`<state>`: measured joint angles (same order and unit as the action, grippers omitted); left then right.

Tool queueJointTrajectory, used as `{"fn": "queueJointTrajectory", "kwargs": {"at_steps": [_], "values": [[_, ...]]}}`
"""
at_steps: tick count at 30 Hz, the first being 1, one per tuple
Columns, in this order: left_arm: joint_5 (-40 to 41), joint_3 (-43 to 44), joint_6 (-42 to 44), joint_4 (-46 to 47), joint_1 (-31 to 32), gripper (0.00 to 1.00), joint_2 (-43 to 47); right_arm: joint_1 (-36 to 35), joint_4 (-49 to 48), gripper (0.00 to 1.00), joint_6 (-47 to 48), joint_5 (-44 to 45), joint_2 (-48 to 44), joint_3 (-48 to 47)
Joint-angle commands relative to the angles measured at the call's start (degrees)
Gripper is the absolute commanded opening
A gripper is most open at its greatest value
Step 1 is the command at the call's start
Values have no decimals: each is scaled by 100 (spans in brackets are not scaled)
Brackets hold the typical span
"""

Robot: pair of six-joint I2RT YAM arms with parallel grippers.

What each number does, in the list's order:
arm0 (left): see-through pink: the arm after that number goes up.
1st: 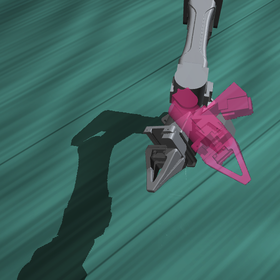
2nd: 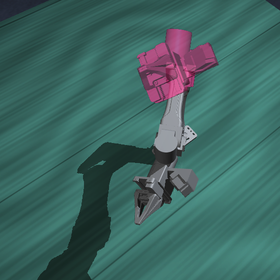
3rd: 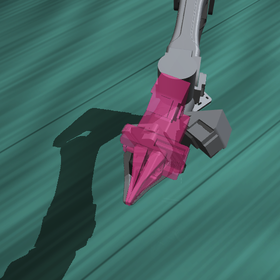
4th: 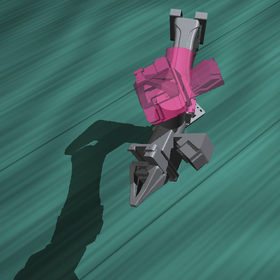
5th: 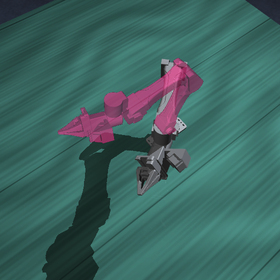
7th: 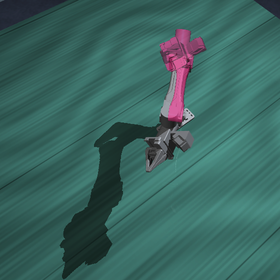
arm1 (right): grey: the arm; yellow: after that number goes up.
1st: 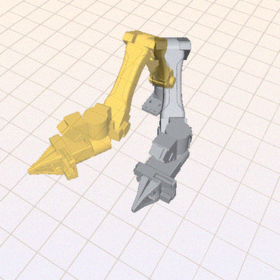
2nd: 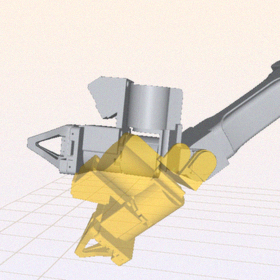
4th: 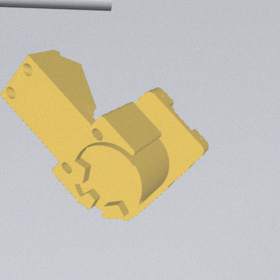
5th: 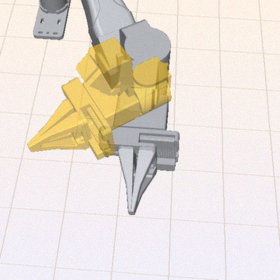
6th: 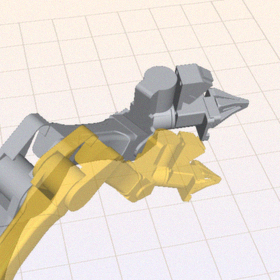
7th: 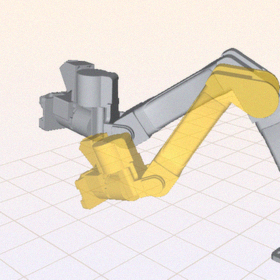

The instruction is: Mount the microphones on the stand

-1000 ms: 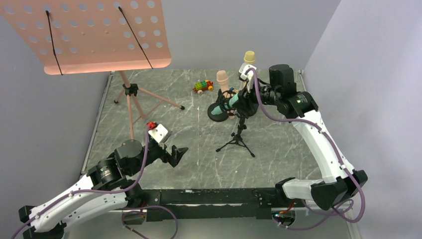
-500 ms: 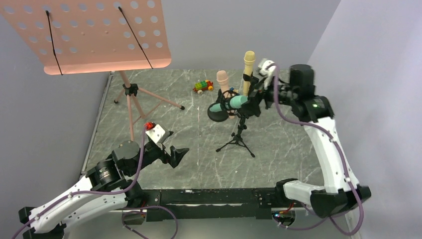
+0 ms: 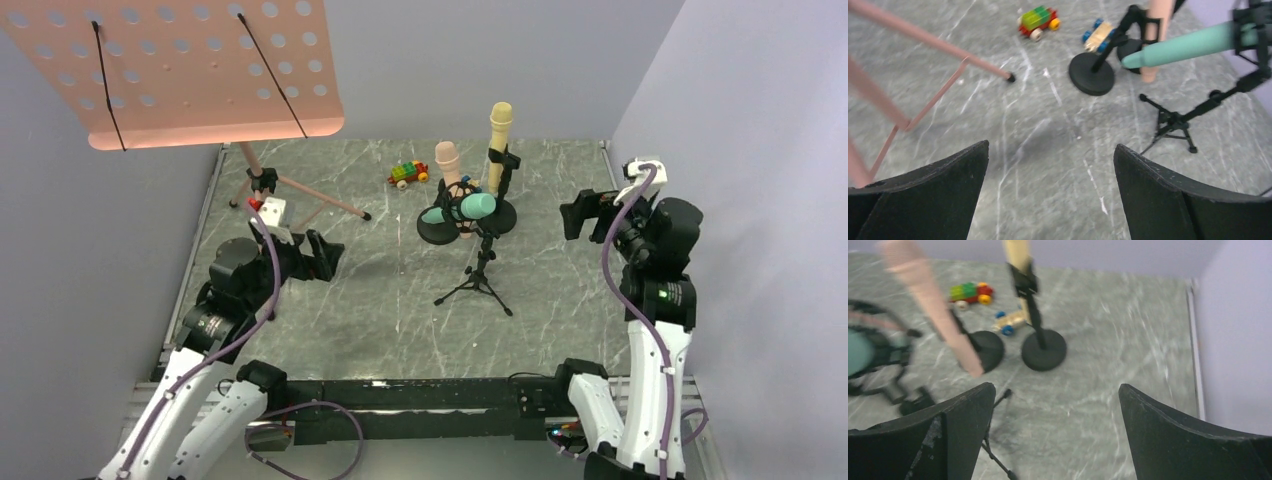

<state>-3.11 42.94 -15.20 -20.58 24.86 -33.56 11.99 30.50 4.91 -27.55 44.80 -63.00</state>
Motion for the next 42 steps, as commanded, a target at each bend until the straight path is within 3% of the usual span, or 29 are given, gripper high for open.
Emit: {"fn": "queueJointTrajectory", "kwargs": {"at_steps": [1, 6, 23, 42], "values": [[-296, 309, -162, -574, -624, 99, 258, 111, -428, 100, -1397, 2221, -220, 468], [196, 554, 252, -1313, -632, 99, 850, 111, -4, 100, -1686, 3351, -127, 198], [-246, 715, 113, -1555, -632, 99, 1371, 111, 184, 100, -1524, 3240, -749, 270], [-430, 663, 199, -1541, -632, 99, 1428, 111, 83, 100, -1237, 3188, -777, 491]]}}
